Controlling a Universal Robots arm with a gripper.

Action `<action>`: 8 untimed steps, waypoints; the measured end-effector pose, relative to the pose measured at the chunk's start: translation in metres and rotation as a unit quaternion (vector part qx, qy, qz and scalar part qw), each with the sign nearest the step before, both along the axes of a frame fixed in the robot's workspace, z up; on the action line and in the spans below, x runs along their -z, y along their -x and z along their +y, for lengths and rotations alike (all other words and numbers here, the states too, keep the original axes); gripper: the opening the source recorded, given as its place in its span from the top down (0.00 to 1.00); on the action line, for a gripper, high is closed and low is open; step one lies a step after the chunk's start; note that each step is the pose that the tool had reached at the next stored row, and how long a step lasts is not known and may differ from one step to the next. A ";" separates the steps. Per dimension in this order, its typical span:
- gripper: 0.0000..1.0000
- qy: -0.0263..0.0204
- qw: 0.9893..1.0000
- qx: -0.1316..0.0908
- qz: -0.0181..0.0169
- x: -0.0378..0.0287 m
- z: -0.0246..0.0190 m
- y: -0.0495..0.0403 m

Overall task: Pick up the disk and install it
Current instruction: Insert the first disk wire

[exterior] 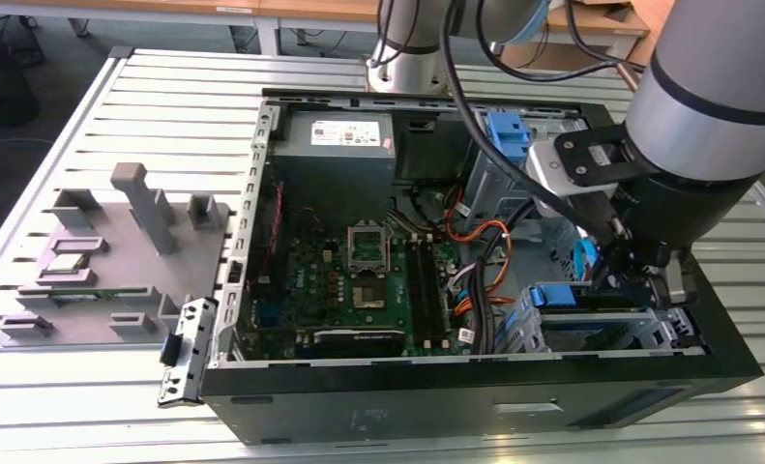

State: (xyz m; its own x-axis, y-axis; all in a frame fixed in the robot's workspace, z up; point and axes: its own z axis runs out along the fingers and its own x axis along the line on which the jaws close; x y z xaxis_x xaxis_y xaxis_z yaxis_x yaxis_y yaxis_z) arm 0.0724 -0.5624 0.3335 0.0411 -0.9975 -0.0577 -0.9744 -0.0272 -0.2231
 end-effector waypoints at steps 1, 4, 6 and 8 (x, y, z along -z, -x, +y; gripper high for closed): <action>0.84 0.000 1.000 0.000 0.000 0.0002 -0.0001 0.0002; 0.84 0.000 1.000 -0.001 0.000 0.0006 -0.0009 0.0005; 0.84 0.000 1.000 -0.002 0.000 0.0011 -0.0012 0.0008; 0.84 0.000 1.000 -0.002 -0.001 0.0020 -0.0013 0.0011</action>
